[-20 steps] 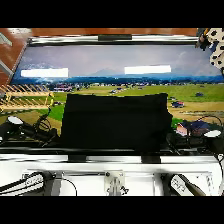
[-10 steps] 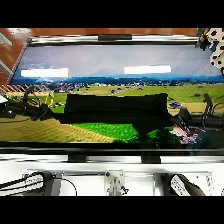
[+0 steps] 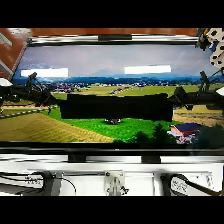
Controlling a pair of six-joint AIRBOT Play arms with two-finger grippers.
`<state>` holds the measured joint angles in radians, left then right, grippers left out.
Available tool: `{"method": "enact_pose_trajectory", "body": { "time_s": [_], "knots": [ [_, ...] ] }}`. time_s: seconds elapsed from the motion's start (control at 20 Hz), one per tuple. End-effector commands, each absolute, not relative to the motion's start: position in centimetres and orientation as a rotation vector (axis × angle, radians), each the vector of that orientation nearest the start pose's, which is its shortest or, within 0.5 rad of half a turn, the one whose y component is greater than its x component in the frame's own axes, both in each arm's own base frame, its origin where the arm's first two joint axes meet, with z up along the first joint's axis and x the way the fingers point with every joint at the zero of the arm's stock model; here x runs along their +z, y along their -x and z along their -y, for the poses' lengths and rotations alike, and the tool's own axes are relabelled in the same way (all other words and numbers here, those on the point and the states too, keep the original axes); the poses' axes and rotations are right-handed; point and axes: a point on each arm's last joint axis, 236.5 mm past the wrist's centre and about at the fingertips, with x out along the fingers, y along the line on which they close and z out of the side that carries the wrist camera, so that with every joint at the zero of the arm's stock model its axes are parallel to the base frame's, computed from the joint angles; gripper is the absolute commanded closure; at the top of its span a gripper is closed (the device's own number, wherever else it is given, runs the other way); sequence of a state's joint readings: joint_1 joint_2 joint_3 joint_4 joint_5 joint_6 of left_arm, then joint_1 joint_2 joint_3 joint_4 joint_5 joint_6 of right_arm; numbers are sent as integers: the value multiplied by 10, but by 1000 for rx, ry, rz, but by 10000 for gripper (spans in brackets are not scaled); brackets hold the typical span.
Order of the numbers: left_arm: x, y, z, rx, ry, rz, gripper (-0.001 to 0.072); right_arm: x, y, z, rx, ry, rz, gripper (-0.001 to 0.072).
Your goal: Fold the shirts.
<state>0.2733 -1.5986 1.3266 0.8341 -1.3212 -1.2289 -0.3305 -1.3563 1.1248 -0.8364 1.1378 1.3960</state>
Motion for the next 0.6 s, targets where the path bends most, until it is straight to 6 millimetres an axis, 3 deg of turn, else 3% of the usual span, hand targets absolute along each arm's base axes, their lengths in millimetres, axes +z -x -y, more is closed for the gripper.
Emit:
{"method": "enact_pose_trajectory", "body": {
  "time_s": [0.0,0.25,0.35,0.45,0.5,0.55],
  "knots": [
    [-20,-448,44,-423,645,-1318,669,0,-440,-1,134,-783,-1146,652],
    [-58,-454,50,-364,727,-1388,655,-40,-446,4,96,-816,-1197,650],
    [-63,-458,49,-329,761,-1392,552,-47,-452,8,77,-823,-1183,618],
    [-63,-458,48,-329,760,-1390,552,-43,-460,10,88,-818,-1142,310],
    [-61,-460,48,-330,759,-1385,550,-37,-464,6,129,-805,-1117,239],
    [-58,-462,47,-334,756,-1379,530,-29,-468,2,170,-791,-1095,239]
  ]
}}
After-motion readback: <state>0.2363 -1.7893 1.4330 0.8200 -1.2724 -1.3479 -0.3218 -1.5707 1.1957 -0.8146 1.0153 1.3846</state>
